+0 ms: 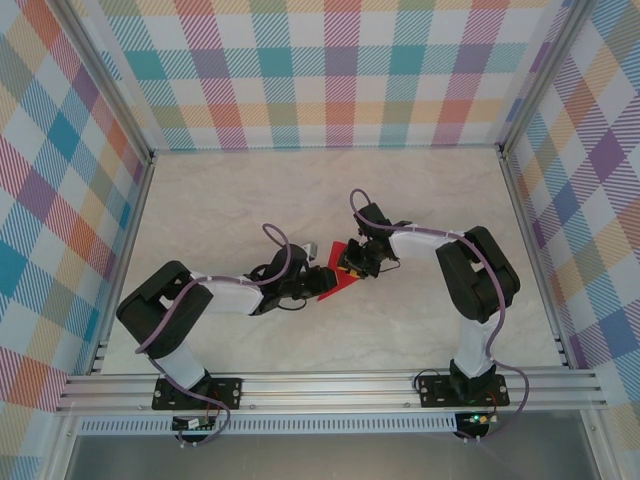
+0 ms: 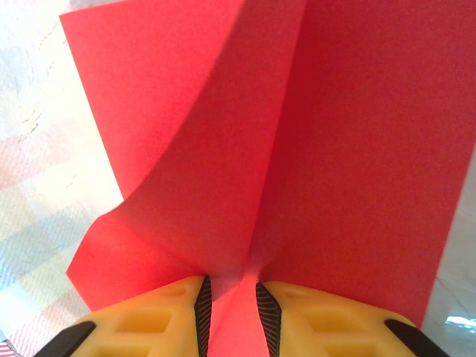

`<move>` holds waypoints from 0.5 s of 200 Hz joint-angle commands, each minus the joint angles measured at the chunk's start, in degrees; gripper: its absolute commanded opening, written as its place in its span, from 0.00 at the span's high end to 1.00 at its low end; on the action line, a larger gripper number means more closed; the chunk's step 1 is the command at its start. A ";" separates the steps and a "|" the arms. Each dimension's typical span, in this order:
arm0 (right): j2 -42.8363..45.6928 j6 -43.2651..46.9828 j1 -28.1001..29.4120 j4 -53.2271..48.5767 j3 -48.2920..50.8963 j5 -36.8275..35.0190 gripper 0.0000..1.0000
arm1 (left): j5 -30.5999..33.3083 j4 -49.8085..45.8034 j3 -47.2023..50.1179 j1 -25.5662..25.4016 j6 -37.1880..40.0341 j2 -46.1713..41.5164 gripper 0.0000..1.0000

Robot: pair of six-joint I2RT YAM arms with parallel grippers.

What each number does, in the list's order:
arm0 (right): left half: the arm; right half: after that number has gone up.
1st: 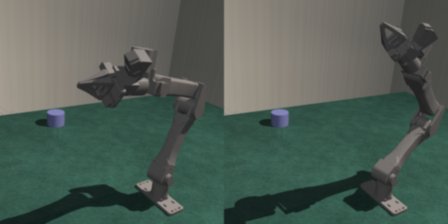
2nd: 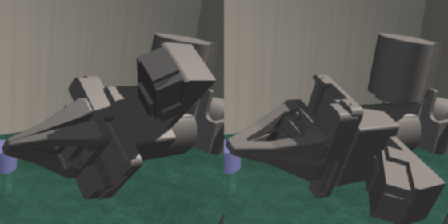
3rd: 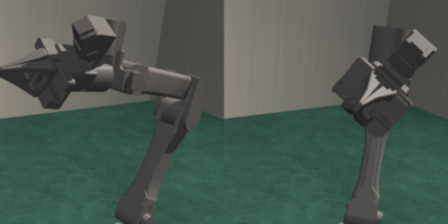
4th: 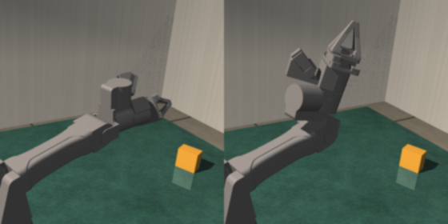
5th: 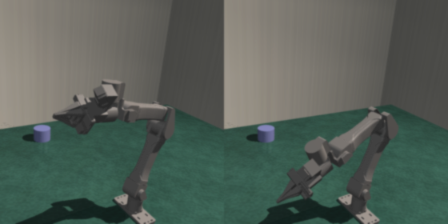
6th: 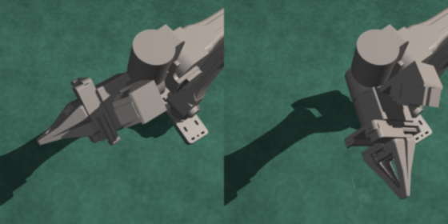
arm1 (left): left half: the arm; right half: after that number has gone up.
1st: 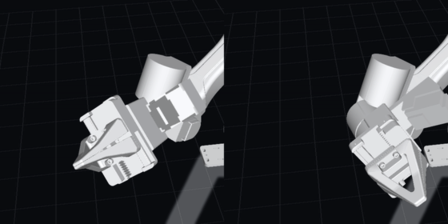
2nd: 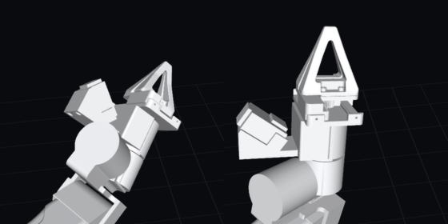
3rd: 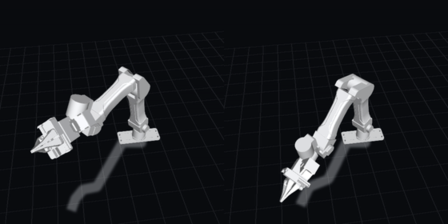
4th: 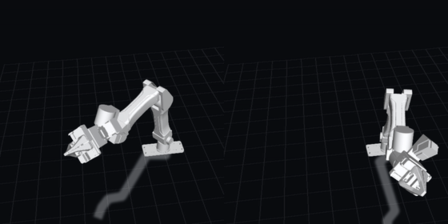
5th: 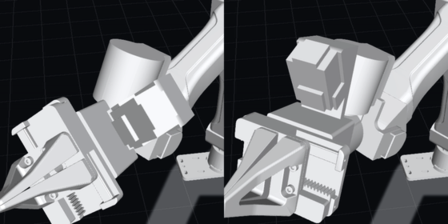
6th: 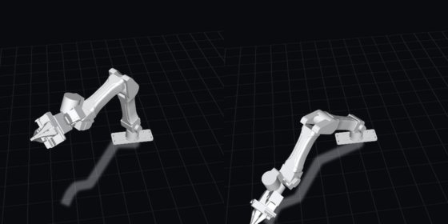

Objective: Fold a paper plane with a square sheet of paper (pick it up from the middle)
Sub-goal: Fourth fold the wing at the center of the table.

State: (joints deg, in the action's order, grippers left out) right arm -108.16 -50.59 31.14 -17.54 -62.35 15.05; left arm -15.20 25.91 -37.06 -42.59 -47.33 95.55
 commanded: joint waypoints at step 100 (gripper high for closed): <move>-4.86 -0.65 -0.99 -9.37 3.97 -12.15 0.71 | 5.60 -7.89 -2.49 -0.26 0.51 -0.03 0.76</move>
State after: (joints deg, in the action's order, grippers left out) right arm -108.16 -50.59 31.14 -17.58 -62.35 14.98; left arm -10.83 20.58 -38.35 -42.63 -47.29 95.74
